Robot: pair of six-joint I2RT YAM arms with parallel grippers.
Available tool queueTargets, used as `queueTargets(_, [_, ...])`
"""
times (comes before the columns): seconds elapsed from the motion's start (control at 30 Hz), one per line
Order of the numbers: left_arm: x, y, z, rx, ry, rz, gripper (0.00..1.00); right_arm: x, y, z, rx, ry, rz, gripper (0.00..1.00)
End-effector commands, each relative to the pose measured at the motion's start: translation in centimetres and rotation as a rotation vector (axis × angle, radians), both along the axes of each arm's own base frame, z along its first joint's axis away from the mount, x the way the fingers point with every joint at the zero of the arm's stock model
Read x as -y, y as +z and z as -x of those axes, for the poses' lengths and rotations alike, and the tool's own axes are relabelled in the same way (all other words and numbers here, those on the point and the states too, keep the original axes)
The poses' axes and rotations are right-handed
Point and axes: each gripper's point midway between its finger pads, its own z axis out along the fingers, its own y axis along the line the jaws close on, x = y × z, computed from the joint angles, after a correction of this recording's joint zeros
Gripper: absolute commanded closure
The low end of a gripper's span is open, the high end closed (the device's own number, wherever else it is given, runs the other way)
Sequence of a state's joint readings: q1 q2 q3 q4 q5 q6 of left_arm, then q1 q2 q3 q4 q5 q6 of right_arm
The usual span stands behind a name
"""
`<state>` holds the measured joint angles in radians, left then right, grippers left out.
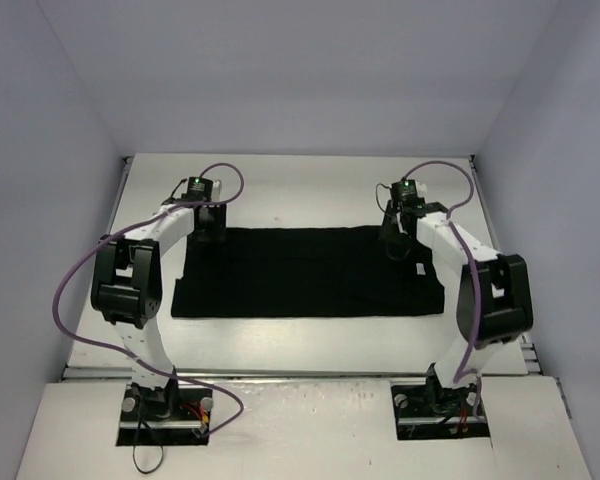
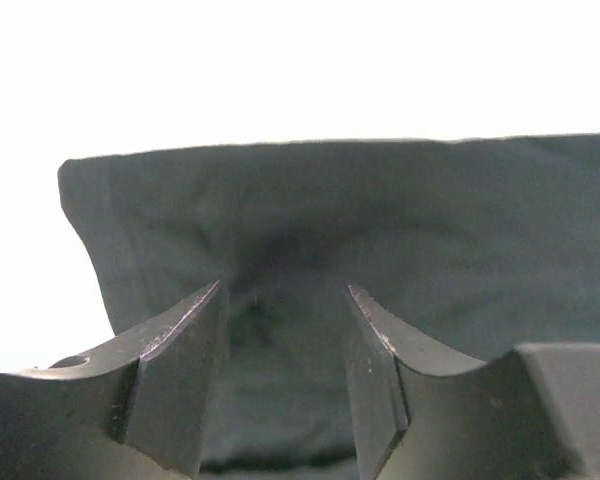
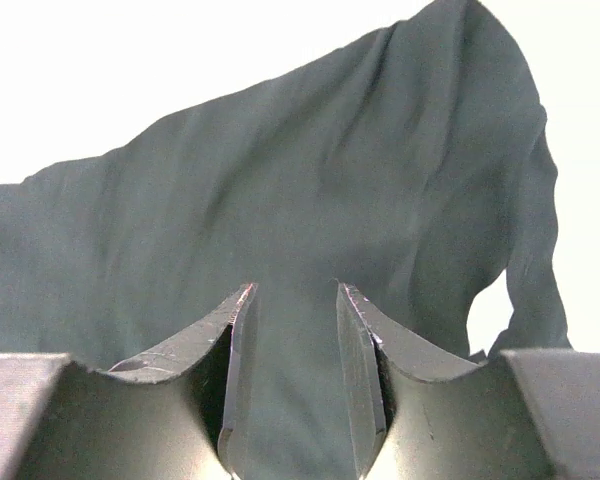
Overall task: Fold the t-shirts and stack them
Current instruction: Fold the other side of the tshirt into a rectangle
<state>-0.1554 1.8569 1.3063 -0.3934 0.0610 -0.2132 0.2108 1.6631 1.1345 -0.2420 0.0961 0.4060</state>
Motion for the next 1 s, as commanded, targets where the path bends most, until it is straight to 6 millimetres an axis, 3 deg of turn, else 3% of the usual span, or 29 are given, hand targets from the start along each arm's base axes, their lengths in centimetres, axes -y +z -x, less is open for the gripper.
queueTargets(0.0, [-1.2, 1.1, -3.6, 0.068, 0.063, -0.013, 0.55, 3.8, 0.6, -5.6, 0.080, -0.102, 0.038, 0.66])
queueTargets(0.13, [-2.0, -0.1, -4.9, 0.063, 0.114, 0.004, 0.55, 5.2, -2.7, -7.9, 0.051, -0.127, 0.031, 0.67])
queueTargets(0.23, [-3.0, -1.4, -4.9, 0.030, 0.162, 0.010, 0.55, 7.0, -5.1, -8.4, 0.021, -0.177, 0.022, 0.68])
queueTargets(0.33, [-3.9, -2.7, -4.5, -0.004, 0.199, 0.028, 0.55, 8.7, -6.5, -7.9, -0.003, -0.230, 0.026, 0.69])
queueTargets(0.4, [-4.9, -3.2, -4.1, -0.029, 0.242, 0.050, 0.55, 12.1, -6.8, -6.5, -0.017, -0.319, 0.057, 0.69])
queueTargets(0.5, [-5.6, -3.7, -3.6, -0.049, 0.257, 0.038, 0.55, 14.1, -6.7, -5.3, -0.023, -0.377, 0.062, 0.69])
queueTargets(0.6, [-5.6, -3.7, -3.4, -0.057, 0.255, 0.041, 0.55, 14.8, -5.6, -5.6, 0.002, -0.381, 0.065, 0.69])
queueTargets(0.7, [-5.3, -2.5, -4.0, -0.025, 0.243, 0.056, 0.55, 14.7, -3.4, -6.9, 0.056, -0.364, 0.061, 0.69])
queueTargets(0.87, [-3.7, 2.5, -5.7, 0.091, 0.121, 0.106, 0.55, 13.5, 0.9, -8.6, 0.151, -0.314, 0.013, 0.68])
queueTargets(0.97, [-2.5, 5.6, -6.2, 0.145, -0.002, 0.071, 0.54, 13.0, 3.2, -8.1, 0.191, -0.324, -0.009, 0.66])
